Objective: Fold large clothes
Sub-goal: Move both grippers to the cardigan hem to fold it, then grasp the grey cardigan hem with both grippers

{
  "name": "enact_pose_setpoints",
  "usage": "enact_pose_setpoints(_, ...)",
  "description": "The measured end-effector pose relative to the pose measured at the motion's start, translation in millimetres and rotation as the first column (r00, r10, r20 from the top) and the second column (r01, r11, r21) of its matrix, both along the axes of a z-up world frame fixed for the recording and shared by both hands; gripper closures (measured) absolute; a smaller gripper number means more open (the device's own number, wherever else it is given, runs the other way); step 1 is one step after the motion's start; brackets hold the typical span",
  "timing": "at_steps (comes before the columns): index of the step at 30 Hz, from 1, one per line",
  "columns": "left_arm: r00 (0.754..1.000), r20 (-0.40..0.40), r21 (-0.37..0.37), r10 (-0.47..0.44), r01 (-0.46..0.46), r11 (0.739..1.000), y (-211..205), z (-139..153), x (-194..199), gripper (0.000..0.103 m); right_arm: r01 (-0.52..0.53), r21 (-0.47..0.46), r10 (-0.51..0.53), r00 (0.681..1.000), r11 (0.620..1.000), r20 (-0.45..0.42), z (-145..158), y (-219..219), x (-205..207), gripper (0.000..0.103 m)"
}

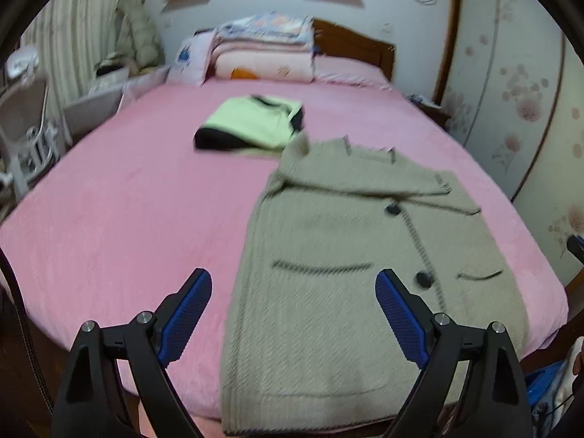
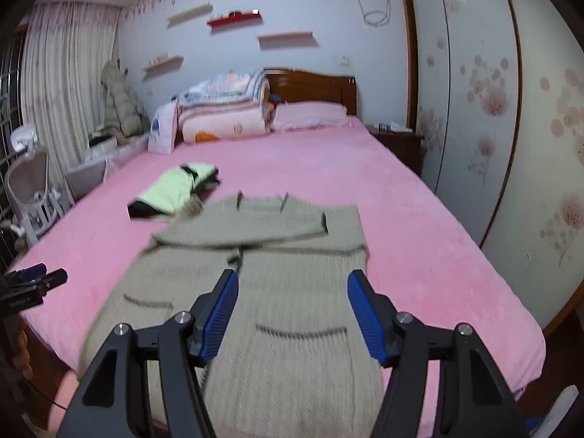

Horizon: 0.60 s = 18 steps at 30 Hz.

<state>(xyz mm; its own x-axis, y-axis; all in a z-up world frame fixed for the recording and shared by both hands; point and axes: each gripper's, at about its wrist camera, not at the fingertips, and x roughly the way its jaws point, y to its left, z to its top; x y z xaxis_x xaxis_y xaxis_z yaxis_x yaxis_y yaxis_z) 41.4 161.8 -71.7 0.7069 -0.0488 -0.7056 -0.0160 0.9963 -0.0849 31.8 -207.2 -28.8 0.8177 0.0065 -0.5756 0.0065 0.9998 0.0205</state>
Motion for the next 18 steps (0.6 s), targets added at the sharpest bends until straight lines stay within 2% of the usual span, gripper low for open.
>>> enact_pose_setpoints(4, 0.995, -0.087, 0.016, 0.048, -0.046, 0.999, 20.7, -42.2, 1.1, 0.012, 0.018, -0.035, -0.021, 0.996, 0.999, -0.084, -37.4, -9.3, -1.6, 0.041)
enact_pose_setpoints(11, 0.959, -0.283, -0.045, 0.004, -0.017, 0.999, 40.4, -106.1, -4.3, 0.013, 0.045, -0.009, -0.046, 0.955, 0.999, -0.292, -100.9, -50.4, -9.3, 0.041)
enact_pose_setpoints(14, 0.943, -0.331, -0.037, -0.024, 0.012, 0.999, 41.2, -124.5, -9.8, 0.012, 0.05, 0.004, -0.045, 0.934, 0.999, -0.354, -119.1, -66.0, -19.0, 0.041)
enact_pose_setpoints(18, 0.934, -0.35, -0.095, -0.073, 0.042, 0.995, 46.2, -140.7, -18.3, 0.012, 0.045, 0.043, -0.023, 0.908, 0.998, -0.419, -143.9, -83.3, -32.0, 0.041)
